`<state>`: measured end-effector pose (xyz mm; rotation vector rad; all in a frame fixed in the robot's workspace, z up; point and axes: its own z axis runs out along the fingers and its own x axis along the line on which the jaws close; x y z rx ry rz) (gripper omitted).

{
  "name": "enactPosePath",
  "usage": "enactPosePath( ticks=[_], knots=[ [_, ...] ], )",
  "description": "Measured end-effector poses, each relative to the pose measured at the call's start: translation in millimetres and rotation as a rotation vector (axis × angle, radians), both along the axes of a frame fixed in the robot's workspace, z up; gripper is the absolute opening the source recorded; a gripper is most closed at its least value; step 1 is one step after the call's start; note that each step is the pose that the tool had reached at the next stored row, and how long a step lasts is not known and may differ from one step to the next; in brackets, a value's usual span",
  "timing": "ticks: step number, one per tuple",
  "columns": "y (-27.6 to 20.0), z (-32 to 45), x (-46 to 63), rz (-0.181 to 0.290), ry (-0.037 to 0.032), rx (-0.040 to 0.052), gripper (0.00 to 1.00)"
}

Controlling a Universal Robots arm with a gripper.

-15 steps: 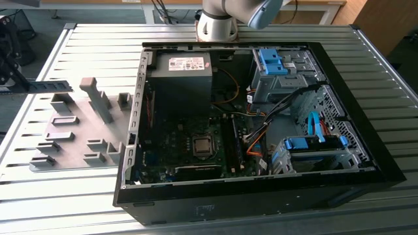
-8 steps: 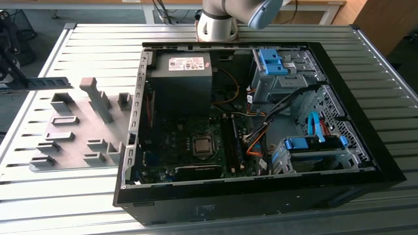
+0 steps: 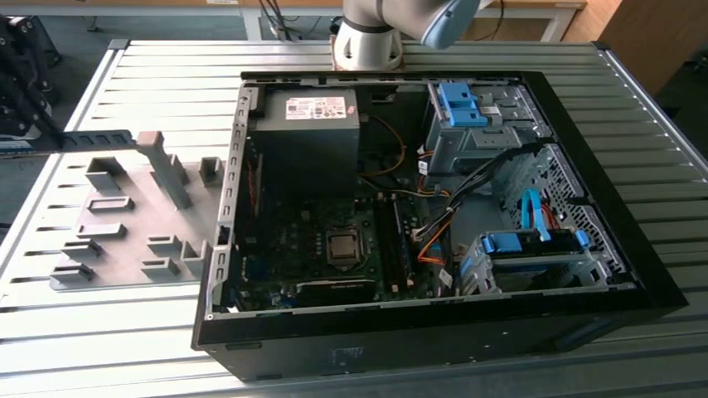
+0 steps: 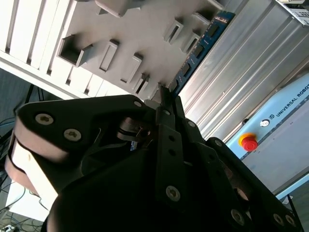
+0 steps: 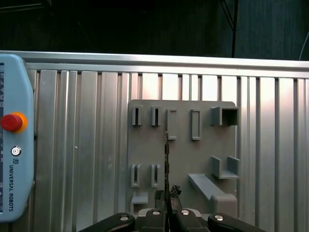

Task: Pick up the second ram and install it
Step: 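Pick up the second ram and move it above second insertion slot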

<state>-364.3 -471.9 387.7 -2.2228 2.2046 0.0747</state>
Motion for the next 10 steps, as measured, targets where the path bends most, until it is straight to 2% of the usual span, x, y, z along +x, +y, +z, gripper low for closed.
enactPosePath(
  ticks=[10],
  knots=[
    [0.0, 0.0, 17.3, 0.0, 0.0004, 0.0, 0.14]
  ],
)
